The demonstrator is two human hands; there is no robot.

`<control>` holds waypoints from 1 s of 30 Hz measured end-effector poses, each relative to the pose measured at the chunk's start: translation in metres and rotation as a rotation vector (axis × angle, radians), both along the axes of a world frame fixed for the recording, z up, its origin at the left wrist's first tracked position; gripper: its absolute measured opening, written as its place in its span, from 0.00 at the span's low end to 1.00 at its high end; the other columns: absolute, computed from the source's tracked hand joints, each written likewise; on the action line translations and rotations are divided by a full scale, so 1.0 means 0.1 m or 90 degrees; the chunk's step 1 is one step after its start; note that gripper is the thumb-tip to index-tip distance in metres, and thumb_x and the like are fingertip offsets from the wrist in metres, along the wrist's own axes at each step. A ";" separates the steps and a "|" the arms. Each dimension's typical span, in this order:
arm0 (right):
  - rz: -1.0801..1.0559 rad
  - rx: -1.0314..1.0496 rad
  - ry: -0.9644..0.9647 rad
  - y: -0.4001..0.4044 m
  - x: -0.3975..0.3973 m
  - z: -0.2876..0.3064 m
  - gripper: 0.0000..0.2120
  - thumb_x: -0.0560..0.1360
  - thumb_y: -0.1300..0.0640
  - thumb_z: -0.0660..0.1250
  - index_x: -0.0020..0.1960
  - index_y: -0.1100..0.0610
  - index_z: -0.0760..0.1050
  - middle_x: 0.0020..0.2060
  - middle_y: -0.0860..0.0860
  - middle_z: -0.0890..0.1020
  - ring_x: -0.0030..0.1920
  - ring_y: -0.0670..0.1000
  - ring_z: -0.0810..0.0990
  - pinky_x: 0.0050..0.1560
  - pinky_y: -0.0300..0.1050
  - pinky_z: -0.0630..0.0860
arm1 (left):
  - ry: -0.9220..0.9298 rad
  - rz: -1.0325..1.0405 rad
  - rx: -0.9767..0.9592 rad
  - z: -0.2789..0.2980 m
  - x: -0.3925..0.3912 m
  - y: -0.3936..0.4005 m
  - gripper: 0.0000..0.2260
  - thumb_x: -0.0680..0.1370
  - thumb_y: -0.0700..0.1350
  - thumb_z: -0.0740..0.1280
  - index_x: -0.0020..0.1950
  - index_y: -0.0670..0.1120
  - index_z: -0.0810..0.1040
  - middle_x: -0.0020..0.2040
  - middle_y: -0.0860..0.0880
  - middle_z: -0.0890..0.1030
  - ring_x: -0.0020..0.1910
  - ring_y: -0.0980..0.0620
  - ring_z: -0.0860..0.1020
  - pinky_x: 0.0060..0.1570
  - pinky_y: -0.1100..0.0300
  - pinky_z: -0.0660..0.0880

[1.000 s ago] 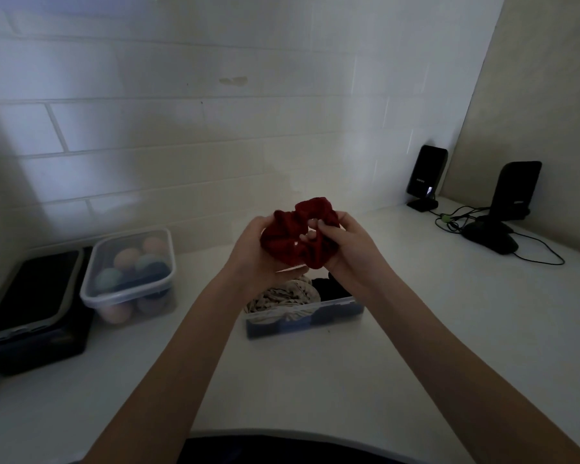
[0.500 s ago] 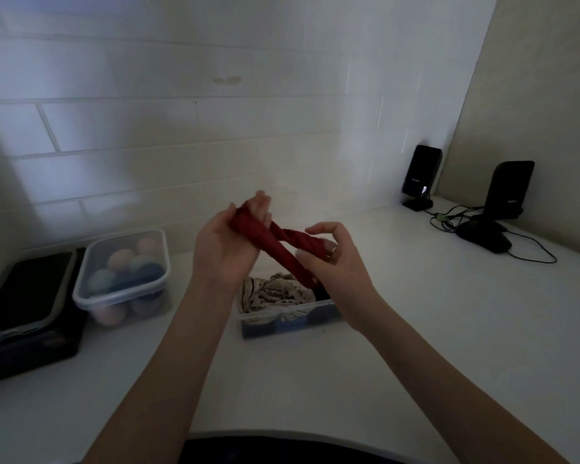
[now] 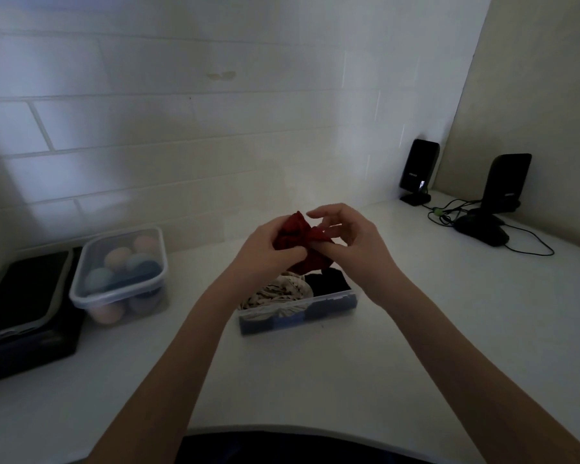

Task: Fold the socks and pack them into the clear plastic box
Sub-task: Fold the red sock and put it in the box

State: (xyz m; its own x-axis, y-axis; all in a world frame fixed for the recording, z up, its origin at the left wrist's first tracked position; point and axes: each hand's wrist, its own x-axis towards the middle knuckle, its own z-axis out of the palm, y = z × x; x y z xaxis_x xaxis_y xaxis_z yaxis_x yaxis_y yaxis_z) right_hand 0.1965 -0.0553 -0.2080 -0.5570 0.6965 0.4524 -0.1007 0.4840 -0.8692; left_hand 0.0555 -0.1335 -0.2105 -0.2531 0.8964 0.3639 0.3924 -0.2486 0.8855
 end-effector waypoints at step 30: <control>-0.018 0.341 -0.698 0.28 0.05 0.01 0.17 0.71 0.66 0.64 0.60 0.61 0.76 0.62 0.56 0.74 0.58 0.56 0.75 0.59 0.47 0.72 | 0.568 -0.018 -0.261 0.00 0.18 0.33 0.14 0.70 0.41 0.71 0.55 0.42 0.78 0.50 0.44 0.79 0.46 0.48 0.75 0.44 0.60 0.70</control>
